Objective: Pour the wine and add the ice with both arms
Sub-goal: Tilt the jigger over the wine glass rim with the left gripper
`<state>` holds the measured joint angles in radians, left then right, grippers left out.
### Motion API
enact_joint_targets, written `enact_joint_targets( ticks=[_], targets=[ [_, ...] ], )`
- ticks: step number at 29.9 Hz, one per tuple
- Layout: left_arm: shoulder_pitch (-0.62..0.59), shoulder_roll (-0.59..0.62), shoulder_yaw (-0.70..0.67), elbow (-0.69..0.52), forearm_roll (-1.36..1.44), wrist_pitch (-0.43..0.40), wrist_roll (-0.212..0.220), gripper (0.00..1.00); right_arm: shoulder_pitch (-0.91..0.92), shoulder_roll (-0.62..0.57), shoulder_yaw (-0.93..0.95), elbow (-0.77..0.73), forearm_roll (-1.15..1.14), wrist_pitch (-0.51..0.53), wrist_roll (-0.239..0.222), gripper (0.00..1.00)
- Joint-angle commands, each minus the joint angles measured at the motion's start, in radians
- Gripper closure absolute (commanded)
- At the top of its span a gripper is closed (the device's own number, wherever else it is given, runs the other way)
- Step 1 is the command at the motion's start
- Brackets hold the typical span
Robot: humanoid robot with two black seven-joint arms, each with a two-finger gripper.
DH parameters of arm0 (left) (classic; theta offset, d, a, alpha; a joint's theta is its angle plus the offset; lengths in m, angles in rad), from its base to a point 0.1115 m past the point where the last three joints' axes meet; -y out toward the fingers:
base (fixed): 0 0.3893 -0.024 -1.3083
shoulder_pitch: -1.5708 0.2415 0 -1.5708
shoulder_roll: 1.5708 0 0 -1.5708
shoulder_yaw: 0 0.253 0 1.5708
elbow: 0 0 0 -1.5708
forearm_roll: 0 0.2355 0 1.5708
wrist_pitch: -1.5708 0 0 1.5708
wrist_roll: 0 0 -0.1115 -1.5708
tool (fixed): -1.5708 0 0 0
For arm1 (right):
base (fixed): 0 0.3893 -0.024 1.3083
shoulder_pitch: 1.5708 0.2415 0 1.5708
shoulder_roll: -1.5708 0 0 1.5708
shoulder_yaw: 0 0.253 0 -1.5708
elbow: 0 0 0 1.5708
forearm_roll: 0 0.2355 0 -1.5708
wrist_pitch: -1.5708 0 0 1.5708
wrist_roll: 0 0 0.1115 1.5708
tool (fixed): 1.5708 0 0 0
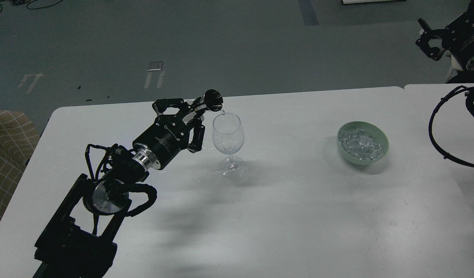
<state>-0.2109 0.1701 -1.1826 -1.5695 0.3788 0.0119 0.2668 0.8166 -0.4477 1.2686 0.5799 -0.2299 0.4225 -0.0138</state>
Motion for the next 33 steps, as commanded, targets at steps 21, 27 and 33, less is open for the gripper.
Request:
enact_joint_targets(
  ticks=[21,27,33],
  targets=[
    [-0.025,0.002,0.006,0.025,0.13,-0.089,-0.008,1.0,0.001,-0.02,0.001,0.0,0.001,0.002,0.0,0.0],
    [-0.031,0.0,0.003,0.032,0.209,-0.098,-0.014,1.0,0.0,-0.023,0.001,0.0,0.001,0.002,-0.001,0.0],
    [-0.042,0.002,0.005,0.046,0.218,-0.121,-0.014,1.0,0.0,-0.023,0.001,0.001,0.001,0.002,0.0,0.0]
  ],
)
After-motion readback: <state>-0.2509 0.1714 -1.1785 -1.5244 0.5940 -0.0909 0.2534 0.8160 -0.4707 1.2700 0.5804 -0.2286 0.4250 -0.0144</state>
